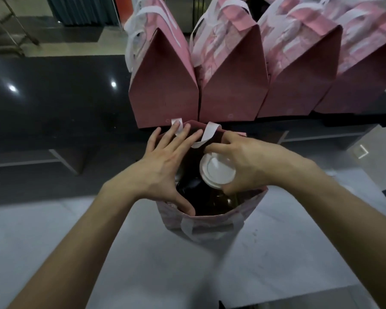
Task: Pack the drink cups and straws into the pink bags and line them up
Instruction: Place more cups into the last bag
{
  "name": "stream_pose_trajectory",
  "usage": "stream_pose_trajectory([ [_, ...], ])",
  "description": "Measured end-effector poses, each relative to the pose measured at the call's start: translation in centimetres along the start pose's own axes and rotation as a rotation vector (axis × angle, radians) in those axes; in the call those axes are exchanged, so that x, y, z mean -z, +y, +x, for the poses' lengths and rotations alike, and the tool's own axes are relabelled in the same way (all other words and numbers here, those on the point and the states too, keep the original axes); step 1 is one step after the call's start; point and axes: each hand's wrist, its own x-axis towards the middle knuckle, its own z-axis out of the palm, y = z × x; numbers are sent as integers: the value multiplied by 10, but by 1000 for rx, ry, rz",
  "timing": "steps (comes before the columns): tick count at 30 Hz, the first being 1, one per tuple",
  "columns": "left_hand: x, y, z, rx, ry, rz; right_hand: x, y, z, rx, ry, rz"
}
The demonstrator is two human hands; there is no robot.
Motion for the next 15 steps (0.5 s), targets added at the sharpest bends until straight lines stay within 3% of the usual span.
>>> stream_pose_trajectory([
  [7,-4,-3,1,-10,-12,6,-13,-1,28,-33,-170,-268],
  [12,-6,-2,3,-13,-16,26,-29,-9,42,-15,-280,-305],
  [15,-8,-3,3,-20,-14,26,-39,-8,46,4,-263,-340],
])
